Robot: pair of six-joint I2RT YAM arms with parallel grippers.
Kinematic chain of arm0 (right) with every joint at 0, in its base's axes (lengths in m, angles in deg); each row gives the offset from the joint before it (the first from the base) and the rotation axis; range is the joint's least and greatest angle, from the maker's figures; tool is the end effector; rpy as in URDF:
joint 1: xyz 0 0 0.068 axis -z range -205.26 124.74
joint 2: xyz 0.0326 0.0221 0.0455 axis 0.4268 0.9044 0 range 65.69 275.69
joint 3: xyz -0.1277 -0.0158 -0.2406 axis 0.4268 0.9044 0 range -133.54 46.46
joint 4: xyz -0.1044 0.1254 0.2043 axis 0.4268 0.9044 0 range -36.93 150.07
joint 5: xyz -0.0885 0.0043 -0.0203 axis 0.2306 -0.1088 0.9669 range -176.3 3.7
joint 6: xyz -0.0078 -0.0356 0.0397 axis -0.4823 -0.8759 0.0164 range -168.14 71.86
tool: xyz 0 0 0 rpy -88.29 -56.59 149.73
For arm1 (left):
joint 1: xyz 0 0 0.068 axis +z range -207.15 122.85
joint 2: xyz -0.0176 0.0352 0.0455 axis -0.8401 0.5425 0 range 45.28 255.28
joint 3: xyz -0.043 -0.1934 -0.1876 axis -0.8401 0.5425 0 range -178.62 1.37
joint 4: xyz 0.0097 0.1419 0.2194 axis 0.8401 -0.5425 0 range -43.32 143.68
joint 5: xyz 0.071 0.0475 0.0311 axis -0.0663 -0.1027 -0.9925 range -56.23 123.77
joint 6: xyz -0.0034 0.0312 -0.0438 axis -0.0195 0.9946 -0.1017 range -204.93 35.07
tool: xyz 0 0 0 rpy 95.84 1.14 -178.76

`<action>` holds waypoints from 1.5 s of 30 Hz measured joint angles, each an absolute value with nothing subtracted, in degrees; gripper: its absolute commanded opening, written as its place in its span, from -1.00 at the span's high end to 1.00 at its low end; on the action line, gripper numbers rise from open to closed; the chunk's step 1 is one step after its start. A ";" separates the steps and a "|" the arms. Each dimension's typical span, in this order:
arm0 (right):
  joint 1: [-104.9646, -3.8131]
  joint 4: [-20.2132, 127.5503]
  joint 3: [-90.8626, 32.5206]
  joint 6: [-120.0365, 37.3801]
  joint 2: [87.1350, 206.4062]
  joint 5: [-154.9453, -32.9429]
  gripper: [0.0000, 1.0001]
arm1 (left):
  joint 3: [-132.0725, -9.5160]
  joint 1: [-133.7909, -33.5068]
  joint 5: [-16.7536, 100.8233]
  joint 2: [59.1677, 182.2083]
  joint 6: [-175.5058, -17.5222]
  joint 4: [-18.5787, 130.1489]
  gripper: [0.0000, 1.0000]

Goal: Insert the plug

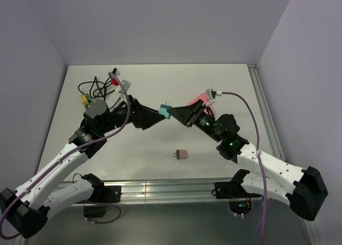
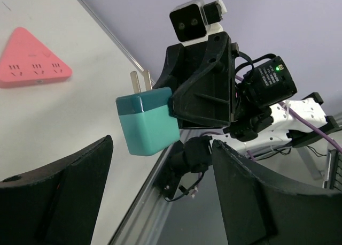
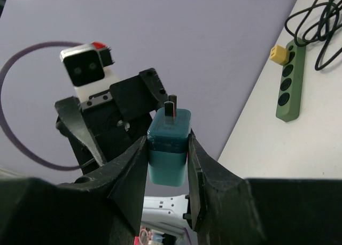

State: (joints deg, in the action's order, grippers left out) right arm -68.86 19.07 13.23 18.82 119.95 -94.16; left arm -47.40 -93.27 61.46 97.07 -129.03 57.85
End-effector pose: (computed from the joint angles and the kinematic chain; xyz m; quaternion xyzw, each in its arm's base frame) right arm 0.1578 0.1570 0.3205 0.0733 0.6192 0.6660 0.4096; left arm 0.1599 -0.1371 0.3702 0.1232 0.6898 -0.5748 0.4225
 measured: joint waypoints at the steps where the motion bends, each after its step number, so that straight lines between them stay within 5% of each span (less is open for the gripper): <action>1: -68.86 18.46 13.56 18.42 119.93 -94.58 1.00 | -47.16 -93.29 62.11 97.47 -129.73 58.50 -0.59; 8: -68.86 16.19 13.95 16.24 119.86 -96.61 1.00 | -46.09 -93.29 64.30 99.06 -132.96 61.25 -0.34; 16: -68.81 13.15 13.99 15.17 119.80 -98.05 1.00 | -45.45 -93.07 65.89 99.80 -136.62 65.04 0.52; 18: -68.75 12.30 14.21 14.99 119.80 -98.31 1.00 | -45.45 -93.07 66.11 99.83 -137.10 65.58 0.99; 20: -68.75 11.86 14.30 14.75 119.77 -98.58 0.98 | -45.43 -93.07 66.33 99.85 -137.18 65.84 0.99; 24: -68.64 13.74 14.24 12.32 119.12 -99.78 0.25 | -45.45 -93.03 66.92 99.76 -136.20 64.29 0.99; 27: -68.66 20.60 12.73 8.61 117.94 -100.78 -0.08 | -45.98 -93.05 67.44 99.48 -133.29 60.10 0.99; 32: -68.64 36.25 6.13 -0.29 117.52 -102.05 -0.23 | -50.07 -93.03 68.49 99.19 -125.32 50.68 0.99; 45: -63.83 51.31 -2.46 -15.57 119.23 -124.35 -0.22 | -52.05 -92.96 78.42 96.74 -112.97 40.03 0.99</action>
